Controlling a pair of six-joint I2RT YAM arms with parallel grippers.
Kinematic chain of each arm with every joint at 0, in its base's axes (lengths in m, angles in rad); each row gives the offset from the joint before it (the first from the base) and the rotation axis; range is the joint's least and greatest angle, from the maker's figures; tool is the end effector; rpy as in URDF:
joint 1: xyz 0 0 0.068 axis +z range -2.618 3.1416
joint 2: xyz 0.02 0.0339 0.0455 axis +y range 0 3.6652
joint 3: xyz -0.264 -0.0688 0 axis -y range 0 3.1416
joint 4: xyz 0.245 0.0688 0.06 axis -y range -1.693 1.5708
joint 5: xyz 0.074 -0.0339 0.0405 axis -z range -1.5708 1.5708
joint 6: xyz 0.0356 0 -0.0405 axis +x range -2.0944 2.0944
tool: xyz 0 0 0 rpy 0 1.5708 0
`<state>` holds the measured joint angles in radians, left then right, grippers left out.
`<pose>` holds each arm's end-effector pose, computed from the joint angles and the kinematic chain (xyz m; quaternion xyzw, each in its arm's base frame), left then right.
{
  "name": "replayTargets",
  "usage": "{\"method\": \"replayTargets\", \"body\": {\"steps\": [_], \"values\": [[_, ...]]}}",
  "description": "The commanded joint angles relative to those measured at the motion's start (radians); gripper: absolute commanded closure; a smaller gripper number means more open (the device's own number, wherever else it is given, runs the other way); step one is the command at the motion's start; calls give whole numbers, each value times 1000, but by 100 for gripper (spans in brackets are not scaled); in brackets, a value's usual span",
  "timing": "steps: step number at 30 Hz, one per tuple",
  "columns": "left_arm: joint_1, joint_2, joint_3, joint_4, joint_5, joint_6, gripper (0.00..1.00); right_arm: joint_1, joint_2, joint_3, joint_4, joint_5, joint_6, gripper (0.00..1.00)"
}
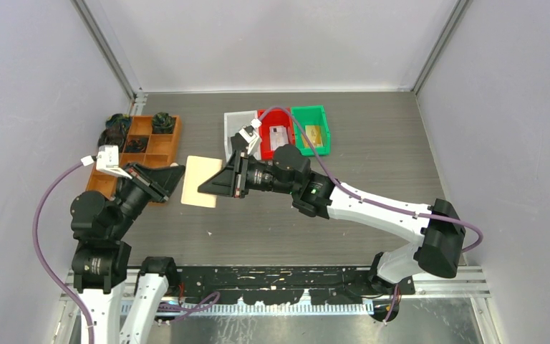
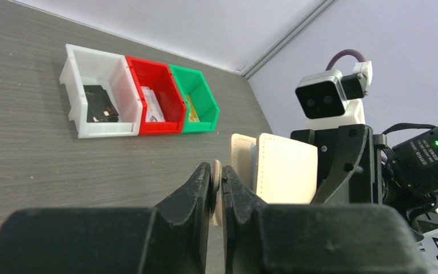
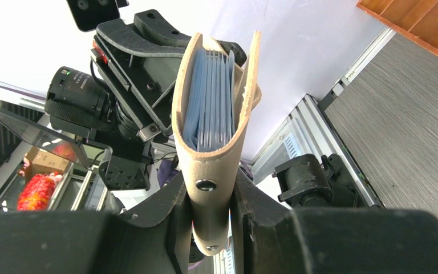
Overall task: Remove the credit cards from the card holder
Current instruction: Open the card holder.
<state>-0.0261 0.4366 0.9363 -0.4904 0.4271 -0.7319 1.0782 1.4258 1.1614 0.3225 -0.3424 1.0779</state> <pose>0.0730 -0.0167 0.3962 -0.0965 0.6975 -0.3954 0.5898 0.1509 0.3064 0.3749 -0.1240 0.6762 0.6868 0.2360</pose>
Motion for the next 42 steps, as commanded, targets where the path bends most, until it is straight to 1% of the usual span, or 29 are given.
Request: {"method": "replayTargets", "body": {"steps": [1, 3, 6, 8, 9, 10, 11, 13, 16, 18, 21, 24, 26, 32, 38, 42], "values": [[-3, -31, -2, 34, 22, 2, 87, 5, -29, 42, 112, -6, 14, 99], [-3, -40, -3, 23, 10, 15, 90, 5, -31, 38, 121, -4, 18, 99], [-3, -51, -1, 13, -37, 49, 99, 6, -27, 33, 139, -9, 29, 99], [-2, -55, 8, 6, -87, 85, 100, 6, -25, 31, 147, -14, 36, 99], [-2, -53, 16, 3, -120, 107, 100, 6, -25, 29, 147, -15, 36, 98], [-3, -51, 23, 5, -136, 126, 100, 6, -24, 28, 148, -15, 35, 92], [-3, -45, 30, 12, -139, 142, 100, 6, -21, 27, 148, -15, 36, 81], [-3, -29, 47, 36, -125, 169, 100, 6, -14, 28, 150, -19, 38, 70], [-3, 12, 80, 58, -49, 189, 100, 5, 1, 33, 154, -26, 46, 51], [-3, 35, 94, 88, 14, 204, 100, 3, 5, 33, 148, -29, 48, 43], [-2, 58, 120, 119, 81, 261, 100, -4, -1, 13, 139, -26, 46, 35], [-3, 73, 152, 138, 136, 318, 100, -21, -24, -23, 141, -19, 45, 30], [-3, 89, 179, 138, 210, 346, 100, -31, -35, -46, 139, -22, 38, 26], [-3, 117, 249, 137, 322, 362, 100, -69, -74, -96, 79, -62, -30, 13], [-3, 132, 275, 114, 391, 364, 100, -82, -174, -114, -4, -77, -177, 10], [-3, 135, 287, 110, 425, 342, 100, -82, -248, -112, -98, -32, -317, 9]]}}
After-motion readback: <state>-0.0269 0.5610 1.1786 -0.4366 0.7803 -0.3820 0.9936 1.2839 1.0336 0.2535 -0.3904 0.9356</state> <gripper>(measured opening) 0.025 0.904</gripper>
